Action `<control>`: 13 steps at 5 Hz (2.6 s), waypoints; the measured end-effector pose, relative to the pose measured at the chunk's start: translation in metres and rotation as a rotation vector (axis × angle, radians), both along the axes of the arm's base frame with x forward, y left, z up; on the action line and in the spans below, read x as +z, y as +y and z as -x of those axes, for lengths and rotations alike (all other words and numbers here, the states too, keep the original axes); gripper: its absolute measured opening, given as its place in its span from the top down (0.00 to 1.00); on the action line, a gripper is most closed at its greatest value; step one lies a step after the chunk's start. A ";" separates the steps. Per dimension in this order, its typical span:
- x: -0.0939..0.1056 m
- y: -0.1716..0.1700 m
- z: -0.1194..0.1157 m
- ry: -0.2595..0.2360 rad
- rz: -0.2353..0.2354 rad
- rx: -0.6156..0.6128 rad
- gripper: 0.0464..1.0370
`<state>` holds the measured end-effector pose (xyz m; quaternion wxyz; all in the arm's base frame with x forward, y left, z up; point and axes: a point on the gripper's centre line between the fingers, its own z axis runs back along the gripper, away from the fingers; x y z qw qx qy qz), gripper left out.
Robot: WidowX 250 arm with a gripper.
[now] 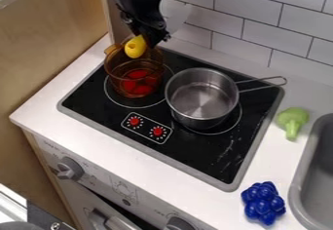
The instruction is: Moved the yellow knife into the translucent pot on the left burner
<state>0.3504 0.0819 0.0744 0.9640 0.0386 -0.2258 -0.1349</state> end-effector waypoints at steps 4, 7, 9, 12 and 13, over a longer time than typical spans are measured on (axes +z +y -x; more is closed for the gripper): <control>0.004 -0.001 0.020 0.059 0.003 0.035 0.04; 0.035 -0.035 0.050 0.171 0.006 0.179 0.04; 0.038 -0.057 0.061 0.222 0.012 0.272 0.04; 0.059 -0.088 0.076 0.272 0.025 0.360 0.04; 0.062 -0.105 0.066 0.259 0.049 0.390 0.04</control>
